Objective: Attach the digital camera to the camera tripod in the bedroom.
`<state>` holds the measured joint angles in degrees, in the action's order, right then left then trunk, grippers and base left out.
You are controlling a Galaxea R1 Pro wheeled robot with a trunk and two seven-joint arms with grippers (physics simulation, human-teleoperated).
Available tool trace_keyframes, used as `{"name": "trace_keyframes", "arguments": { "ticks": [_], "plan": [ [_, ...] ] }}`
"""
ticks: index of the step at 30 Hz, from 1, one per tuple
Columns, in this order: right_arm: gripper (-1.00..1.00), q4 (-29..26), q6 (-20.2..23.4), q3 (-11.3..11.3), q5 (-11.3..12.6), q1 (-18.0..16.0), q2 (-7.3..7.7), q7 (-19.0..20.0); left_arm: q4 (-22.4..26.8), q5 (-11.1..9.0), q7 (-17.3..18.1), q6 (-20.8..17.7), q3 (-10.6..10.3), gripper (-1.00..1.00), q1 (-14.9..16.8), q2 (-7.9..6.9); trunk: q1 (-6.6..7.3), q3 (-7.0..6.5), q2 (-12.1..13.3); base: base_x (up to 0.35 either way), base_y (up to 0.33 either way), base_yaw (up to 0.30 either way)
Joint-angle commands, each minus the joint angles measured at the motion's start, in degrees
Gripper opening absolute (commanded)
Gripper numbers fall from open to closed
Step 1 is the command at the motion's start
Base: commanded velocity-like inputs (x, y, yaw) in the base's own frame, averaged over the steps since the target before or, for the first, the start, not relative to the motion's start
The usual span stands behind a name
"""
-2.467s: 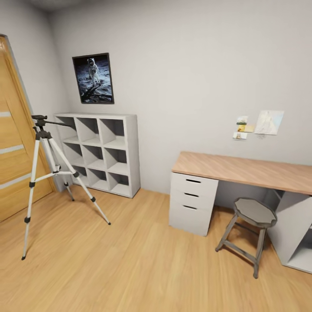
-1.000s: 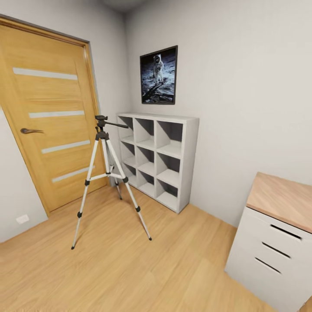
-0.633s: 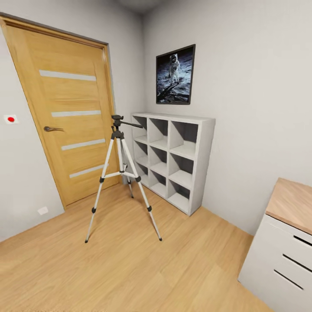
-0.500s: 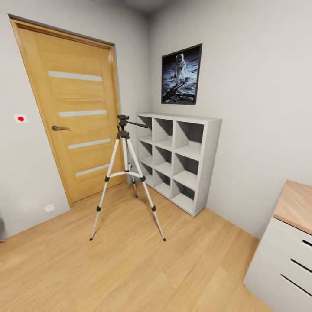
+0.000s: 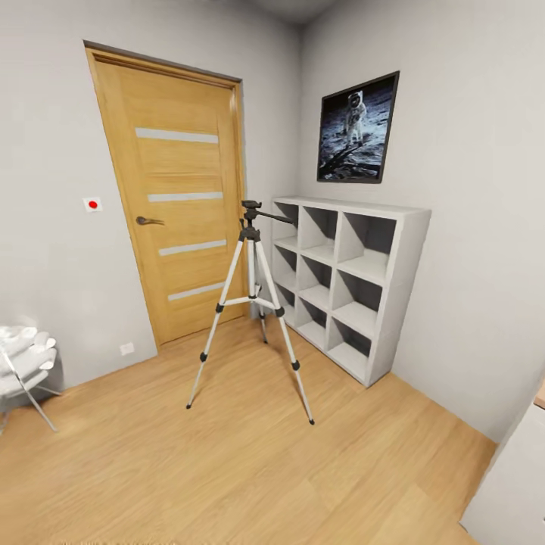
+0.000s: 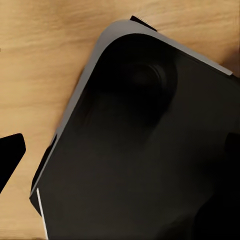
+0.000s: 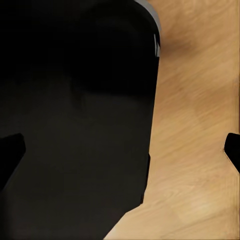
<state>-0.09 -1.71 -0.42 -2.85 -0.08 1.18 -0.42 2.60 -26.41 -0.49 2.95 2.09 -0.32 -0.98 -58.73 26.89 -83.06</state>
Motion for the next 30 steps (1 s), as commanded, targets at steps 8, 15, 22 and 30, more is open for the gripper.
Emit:
{"name": "trace_keyframes", "arguments": {
  "ticks": [8,15,22,30],
  "plan": [
    [1.00,0.00,-0.54,-0.02,-0.55,-0.01,1.23,-0.08,0.13,-1.04,-0.09,0.04,0.19,1.00,-0.03,-0.07,0.00,0.04,-0.02,0.000,0.000,0.278],
    [1.00,0.00,-0.65,-0.02,-0.57,-0.01,1.58,-0.10,0.13,-1.10,-0.07,0.04,0.19,1.00,-0.03,-0.07,0.00,0.04,-0.02,0.000,0.000,0.278],
    [1.00,0.00,-0.71,-0.02,-0.58,-0.01,1.55,-0.11,0.13,-1.10,-0.04,0.04,0.19,1.00,-0.03,-0.07,0.00,0.04,-0.02,0.000,0.000,0.278],
    [1.00,0.00,-0.75,-0.02,-0.58,-0.01,1.42,-0.11,0.13,-1.10,-0.07,0.04,0.19,1.00,-0.03,-0.07,0.00,0.04,-0.02,0.000,0.000,0.278]
  ]
}}
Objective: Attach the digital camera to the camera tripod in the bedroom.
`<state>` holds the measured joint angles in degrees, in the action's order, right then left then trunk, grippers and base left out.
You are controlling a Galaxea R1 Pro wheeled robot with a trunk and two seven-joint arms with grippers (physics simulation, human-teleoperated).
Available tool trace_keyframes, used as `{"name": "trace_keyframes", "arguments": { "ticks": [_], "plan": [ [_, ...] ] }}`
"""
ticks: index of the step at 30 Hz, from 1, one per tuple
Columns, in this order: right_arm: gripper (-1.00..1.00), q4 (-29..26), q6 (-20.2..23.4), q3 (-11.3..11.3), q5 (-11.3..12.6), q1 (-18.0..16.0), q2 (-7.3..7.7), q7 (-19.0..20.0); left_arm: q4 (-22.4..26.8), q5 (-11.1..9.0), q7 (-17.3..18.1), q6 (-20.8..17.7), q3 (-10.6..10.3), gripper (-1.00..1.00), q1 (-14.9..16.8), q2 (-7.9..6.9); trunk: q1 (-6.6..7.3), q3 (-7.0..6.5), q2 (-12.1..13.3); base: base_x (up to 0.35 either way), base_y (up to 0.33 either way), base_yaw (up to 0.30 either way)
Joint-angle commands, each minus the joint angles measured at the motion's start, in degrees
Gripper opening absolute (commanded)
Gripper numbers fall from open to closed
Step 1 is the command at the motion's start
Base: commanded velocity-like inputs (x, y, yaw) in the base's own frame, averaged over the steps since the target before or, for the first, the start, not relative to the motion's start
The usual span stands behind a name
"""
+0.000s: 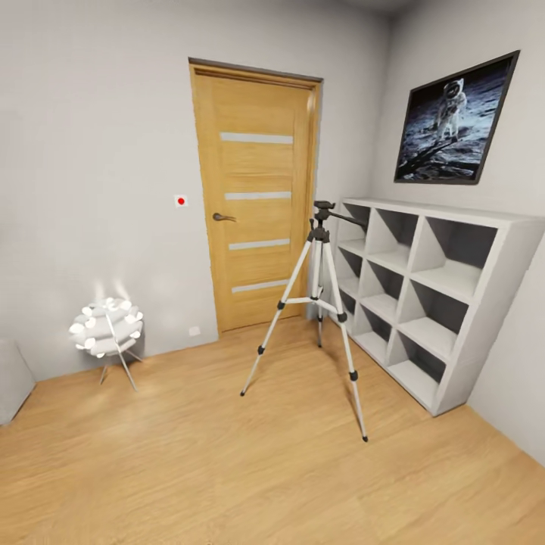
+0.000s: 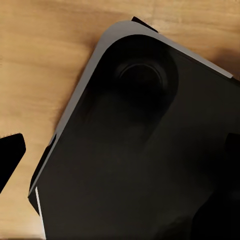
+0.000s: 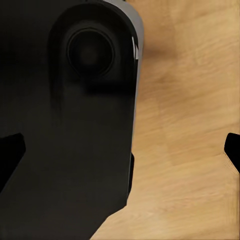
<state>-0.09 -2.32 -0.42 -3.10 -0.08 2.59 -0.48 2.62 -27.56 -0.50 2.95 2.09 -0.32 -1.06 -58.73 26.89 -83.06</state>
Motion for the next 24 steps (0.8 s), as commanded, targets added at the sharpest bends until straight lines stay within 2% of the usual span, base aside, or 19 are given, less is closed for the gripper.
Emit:
{"name": "trace_keyframes", "arguments": {
  "ticks": [1,24],
  "plan": [
    [1.00,0.01,-0.14,-0.02,-0.32,-0.01,0.00,-0.05,0.11,0.05,-0.05,0.04,0.20,1.00,-0.03,0.01,0.00,0.04,-0.02,0.000,0.000,0.278],
    [1.00,0.01,-1.70,-0.02,-0.32,-0.01,-0.03,-0.05,0.10,0.13,-0.03,0.04,0.12,1.00,-0.03,0.19,0.00,0.04,-0.02,0.000,0.000,0.278]
  ]
}}
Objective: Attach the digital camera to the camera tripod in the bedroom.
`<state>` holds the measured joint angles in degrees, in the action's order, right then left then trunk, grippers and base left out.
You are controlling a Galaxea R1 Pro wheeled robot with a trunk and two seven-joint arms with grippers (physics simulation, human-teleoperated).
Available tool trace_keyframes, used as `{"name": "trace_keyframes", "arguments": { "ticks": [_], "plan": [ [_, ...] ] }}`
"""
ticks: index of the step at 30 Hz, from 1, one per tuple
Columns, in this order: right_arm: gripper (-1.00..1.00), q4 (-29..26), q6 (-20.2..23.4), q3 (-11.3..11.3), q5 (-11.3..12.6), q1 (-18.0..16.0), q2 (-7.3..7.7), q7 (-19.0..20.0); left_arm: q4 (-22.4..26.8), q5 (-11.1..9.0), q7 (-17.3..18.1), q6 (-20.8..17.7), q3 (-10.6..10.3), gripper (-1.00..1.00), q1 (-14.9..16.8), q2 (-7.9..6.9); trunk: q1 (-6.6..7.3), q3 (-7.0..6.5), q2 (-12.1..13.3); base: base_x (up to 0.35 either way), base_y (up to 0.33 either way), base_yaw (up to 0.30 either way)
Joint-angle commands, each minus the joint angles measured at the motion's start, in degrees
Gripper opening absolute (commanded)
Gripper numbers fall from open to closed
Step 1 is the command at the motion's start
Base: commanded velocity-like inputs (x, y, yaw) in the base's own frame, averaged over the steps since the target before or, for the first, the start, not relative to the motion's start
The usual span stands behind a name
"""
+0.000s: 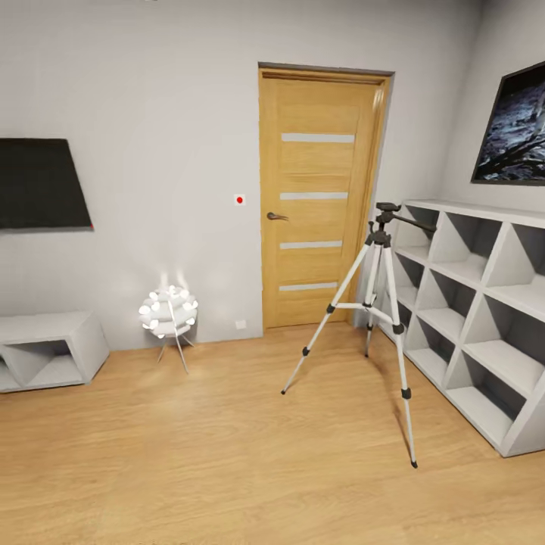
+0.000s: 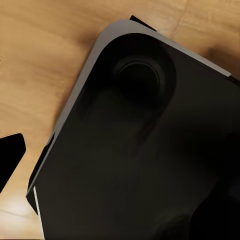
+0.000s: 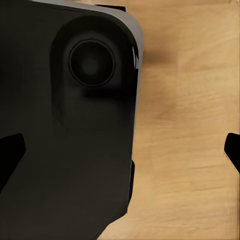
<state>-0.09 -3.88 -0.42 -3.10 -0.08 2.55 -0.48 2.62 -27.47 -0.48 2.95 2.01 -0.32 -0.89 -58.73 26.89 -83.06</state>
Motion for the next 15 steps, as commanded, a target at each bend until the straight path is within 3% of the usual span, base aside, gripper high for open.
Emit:
{"name": "trace_keyframes", "arguments": {
  "ticks": [1,8,15],
  "plan": [
    [1.00,0.00,-0.14,-0.02,-0.31,-0.01,0.01,-0.05,0.11,0.04,-0.05,0.04,0.19,1.00,-0.03,0.01,0.00,0.04,-0.02,0.000,0.000,0.278],
    [1.00,0.00,-0.16,0.05,-0.25,-0.01,0.00,-0.05,0.11,0.11,-0.05,0.04,0.15,1.00,-0.03,0.02,0.00,0.04,-0.02,0.024,-0.009,0.278],
    [1.00,0.00,-0.16,0.01,-0.26,-0.01,0.00,-0.05,0.17,0.13,-0.05,0.04,0.16,1.00,-0.03,0.01,0.00,0.04,-0.02,0.181,-0.124,0.278]
  ]
}}
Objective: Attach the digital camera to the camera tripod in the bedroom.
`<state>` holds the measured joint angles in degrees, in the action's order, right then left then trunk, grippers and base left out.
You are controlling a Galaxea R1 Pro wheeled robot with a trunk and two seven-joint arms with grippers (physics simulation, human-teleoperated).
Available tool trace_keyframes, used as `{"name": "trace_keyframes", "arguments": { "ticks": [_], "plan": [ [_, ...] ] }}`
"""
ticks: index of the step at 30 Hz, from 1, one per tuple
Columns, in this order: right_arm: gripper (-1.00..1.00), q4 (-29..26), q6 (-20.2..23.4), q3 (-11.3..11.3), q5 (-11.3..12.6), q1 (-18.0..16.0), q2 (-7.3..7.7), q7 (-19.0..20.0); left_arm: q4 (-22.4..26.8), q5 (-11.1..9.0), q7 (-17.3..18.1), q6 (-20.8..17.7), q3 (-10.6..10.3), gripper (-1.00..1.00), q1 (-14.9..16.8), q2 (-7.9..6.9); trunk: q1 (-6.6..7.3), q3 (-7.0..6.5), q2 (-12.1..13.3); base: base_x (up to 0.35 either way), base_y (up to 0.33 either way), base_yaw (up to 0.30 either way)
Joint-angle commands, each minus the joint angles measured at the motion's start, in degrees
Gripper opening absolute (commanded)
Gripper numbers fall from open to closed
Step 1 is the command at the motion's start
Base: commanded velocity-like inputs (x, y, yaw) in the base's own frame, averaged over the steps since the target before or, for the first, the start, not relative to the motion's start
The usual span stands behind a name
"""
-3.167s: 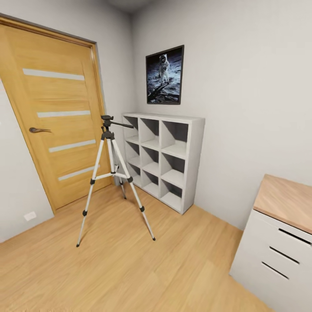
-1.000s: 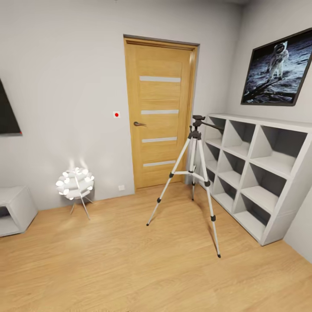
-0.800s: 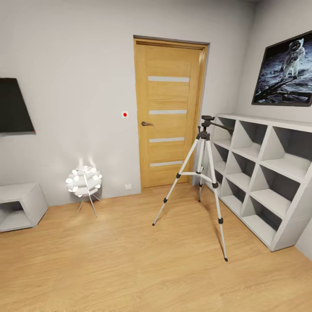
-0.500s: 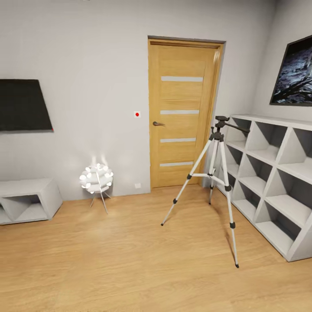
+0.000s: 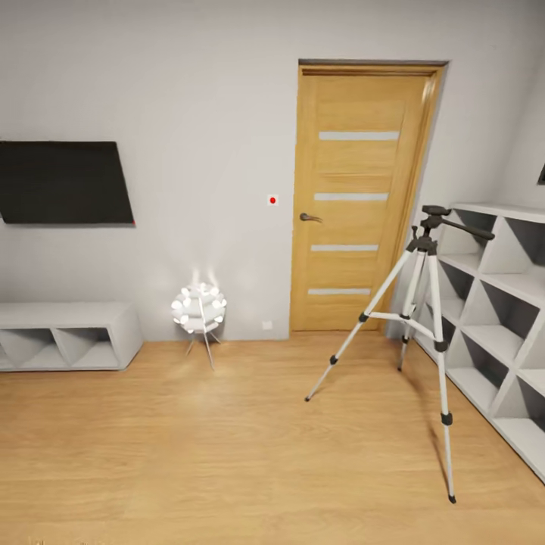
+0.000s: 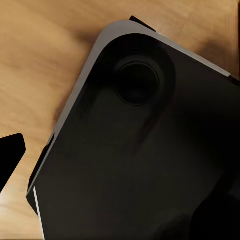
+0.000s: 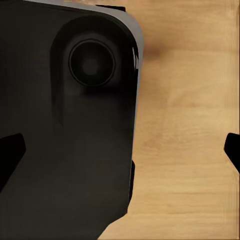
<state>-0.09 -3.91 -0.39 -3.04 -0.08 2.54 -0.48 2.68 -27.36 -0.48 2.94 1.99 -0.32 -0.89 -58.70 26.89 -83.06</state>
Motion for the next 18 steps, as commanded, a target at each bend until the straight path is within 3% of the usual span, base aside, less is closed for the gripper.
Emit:
{"name": "trace_keyframes", "arguments": {
  "ticks": [1,18],
  "plan": [
    [1.00,0.00,-0.13,-0.02,-0.32,-0.01,0.01,-0.05,0.12,0.03,-0.05,0.05,0.20,1.00,-0.03,0.01,-0.02,0.04,-0.02,0.232,-0.163,0.278],
    [1.00,0.00,-0.13,0.01,-0.30,-0.01,0.01,-0.05,0.12,-0.06,-0.13,0.05,0.21,1.00,-0.03,0.00,-0.02,0.04,-0.02,0.247,-0.173,0.278]
  ]
}}
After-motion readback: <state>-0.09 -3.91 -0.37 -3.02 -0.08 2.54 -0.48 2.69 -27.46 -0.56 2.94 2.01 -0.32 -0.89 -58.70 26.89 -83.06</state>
